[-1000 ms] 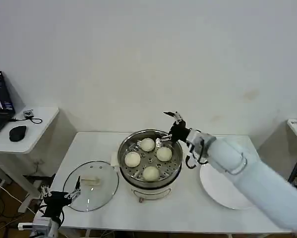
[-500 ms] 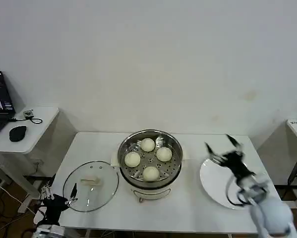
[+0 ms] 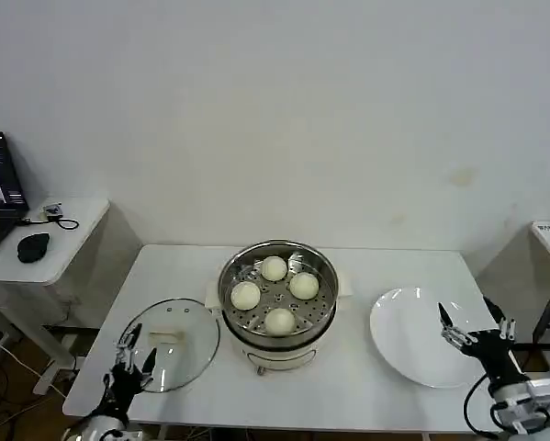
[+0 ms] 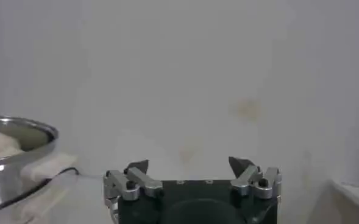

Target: Take steamed baozi put them in steamer then cover it.

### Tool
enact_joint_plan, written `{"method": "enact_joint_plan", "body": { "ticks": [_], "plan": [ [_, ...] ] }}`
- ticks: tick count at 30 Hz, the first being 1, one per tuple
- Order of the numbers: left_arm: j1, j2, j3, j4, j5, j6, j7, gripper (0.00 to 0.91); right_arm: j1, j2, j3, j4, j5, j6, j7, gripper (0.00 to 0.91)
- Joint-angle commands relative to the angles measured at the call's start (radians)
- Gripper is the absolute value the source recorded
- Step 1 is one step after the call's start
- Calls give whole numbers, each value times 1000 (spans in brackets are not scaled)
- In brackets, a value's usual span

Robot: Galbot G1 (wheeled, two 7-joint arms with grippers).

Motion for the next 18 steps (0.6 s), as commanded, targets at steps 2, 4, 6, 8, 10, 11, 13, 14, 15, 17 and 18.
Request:
{"method": "enact_joint_plan", "body": {
  "ticks": [2,4,6,8,10,11,13,14,15,17,18],
  "plan": [
    [-175,25,107,202,154,-12,-7,907,-52,35,38,17,2,19,-4,907],
    [-205,20,116,214,153,-10,-4,907,-57,38,33,19,-3,21,-5,907],
    [-220,20,124,221,152,-8,0,907,-61,41,27,20,-9,22,-5,907],
    [-233,20,131,233,152,-8,-1,907,-60,45,23,20,-13,23,-5,907],
    [-258,18,134,254,154,-8,-6,907,-60,49,14,21,-17,25,-4,907],
    [-267,18,133,262,154,-8,-6,907,-60,51,11,23,-18,25,-5,907],
    [-285,21,131,270,154,-7,-6,907,-64,54,5,26,-22,26,-6,907],
    [-292,23,129,274,152,-5,-5,907,-66,56,1,26,-26,27,-7,907],
    [-296,24,128,275,152,-5,-5,907,-67,58,-1,27,-28,28,-8,907],
    [-301,29,127,277,147,-3,-2,907,-70,64,-8,27,-35,32,-8,907],
    [-303,30,128,279,147,-3,-1,907,-70,64,-8,27,-35,32,-8,907]
  ]
}}
